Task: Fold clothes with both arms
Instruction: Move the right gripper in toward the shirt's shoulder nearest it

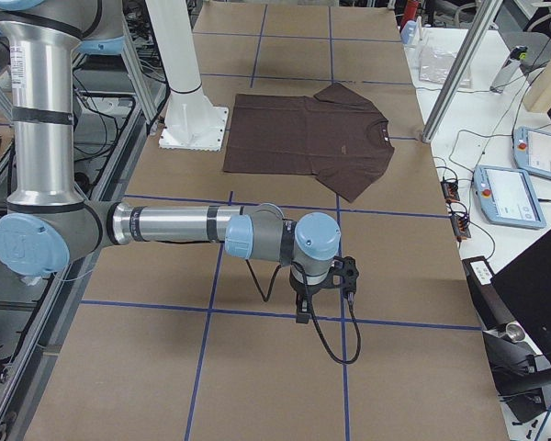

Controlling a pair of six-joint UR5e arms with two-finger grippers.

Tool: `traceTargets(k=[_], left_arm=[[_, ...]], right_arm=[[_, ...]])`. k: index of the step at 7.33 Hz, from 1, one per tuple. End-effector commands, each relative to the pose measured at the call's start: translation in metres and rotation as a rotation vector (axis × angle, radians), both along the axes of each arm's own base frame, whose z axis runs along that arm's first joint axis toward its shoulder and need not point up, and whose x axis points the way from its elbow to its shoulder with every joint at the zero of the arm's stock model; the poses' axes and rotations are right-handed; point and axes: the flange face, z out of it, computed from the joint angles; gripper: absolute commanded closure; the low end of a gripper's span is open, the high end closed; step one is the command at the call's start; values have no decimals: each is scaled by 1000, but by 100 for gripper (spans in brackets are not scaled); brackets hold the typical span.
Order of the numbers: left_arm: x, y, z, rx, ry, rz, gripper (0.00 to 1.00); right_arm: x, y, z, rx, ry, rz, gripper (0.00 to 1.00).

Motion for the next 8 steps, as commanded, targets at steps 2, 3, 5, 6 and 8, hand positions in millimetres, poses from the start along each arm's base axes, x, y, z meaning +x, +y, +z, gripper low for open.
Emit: traceTargets(k=[2, 3, 5, 6, 8], left_arm=[[0, -3, -4, 18, 2, 2, 0], [1, -10, -15, 81, 16, 3, 0], [2, -31, -40, 203, 21, 0, 0], [5, -43, -64, 345, 28, 4, 0], [14, -47, -83, 462, 40, 17, 0]], right_arm=[[0, -7, -10, 19, -2, 2, 0], [-1, -11, -15, 36, -3, -3, 0], [-20, -52, -69, 148, -27, -36, 0], [-42, -70, -86, 202, -28, -82, 0], [-102, -100, -97, 241, -106, -172, 0]])
